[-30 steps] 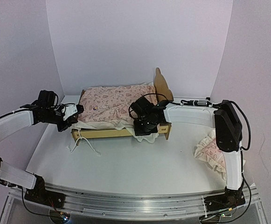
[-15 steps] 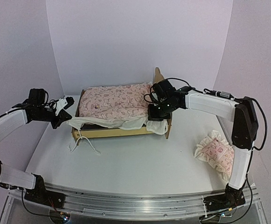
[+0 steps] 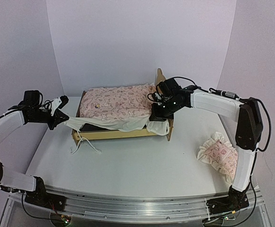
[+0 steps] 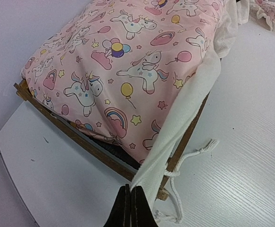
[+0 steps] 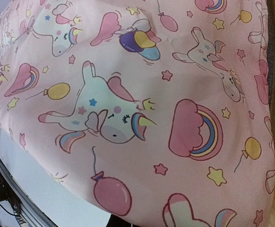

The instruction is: Set up the pet bed

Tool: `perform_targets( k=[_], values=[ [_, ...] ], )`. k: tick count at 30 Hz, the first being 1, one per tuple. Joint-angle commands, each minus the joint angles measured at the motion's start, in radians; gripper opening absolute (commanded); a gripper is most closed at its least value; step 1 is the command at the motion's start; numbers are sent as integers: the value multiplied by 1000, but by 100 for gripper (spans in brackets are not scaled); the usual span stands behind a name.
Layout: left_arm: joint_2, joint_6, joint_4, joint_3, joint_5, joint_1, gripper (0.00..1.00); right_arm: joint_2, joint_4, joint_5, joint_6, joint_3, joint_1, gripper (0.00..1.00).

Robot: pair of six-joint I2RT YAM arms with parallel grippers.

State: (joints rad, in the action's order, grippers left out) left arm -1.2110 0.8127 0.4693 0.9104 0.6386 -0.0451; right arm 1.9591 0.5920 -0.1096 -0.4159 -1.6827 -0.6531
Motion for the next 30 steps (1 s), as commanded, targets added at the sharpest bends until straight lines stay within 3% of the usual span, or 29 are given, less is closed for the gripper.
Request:
perform_targets(
  k=[1,5,8,12,19,23,26,30],
  values=[
    [49,9,-25,28,23,-26,0,-39,25,-20,-4,-21,15,0],
    [60,17,-16,29,48,-31,0,-49,39,-28,-2,-12,14,0],
    [71,171,80,20,136,-30,0,-53,42,-30,6,-7,14,0],
    [82,415,204,-60,176,-26,0,-32,88,-39,12,-20,9,16],
    [110,422,143,-128,167,-26,0,-43,89,188,178,-106,-138,43],
    [102,386,117,-127,162,-25,0,33,4,265,209,-160,-256,60],
    [101,376,104,-126,162,-24,0,129,-39,248,117,-237,-286,59],
    [101,364,98,-123,161,-25,0,240,-63,281,84,-331,-323,47]
  ],
)
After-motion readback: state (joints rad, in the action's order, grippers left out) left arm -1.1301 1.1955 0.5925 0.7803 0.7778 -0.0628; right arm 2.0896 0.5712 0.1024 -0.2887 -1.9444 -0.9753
